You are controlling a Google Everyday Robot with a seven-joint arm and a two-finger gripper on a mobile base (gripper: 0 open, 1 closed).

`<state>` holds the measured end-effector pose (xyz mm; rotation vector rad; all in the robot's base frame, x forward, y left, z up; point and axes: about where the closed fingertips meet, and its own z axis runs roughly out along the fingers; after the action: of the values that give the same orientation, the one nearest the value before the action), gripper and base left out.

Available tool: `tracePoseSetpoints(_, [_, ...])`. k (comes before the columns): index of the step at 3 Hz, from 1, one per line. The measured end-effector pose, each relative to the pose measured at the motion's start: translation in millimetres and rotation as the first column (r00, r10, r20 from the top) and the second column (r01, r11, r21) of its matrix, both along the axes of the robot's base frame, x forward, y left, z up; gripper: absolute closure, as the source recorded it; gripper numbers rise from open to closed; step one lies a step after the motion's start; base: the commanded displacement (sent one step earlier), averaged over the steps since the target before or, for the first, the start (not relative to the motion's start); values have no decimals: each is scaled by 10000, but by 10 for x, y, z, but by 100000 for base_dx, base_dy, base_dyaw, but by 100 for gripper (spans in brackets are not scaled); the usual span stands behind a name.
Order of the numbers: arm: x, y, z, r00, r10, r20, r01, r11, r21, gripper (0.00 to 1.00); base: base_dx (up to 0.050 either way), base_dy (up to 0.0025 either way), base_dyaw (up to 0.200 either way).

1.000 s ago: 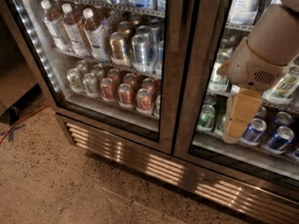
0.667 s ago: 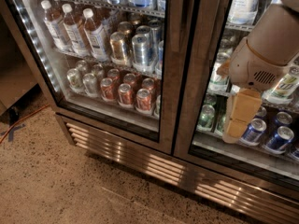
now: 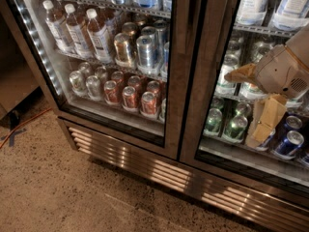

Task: Open right fridge door

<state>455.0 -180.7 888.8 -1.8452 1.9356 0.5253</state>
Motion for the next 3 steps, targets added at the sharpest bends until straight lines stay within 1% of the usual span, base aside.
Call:
tracePoseSetpoints(1, [-19, 3, 38, 9971, 753, 108, -761, 9865, 1449, 0, 0, 0, 0])
tracePoseSetpoints(3, [6, 40, 41, 9969, 762, 175, -780, 9850, 1537, 0, 0, 0, 0])
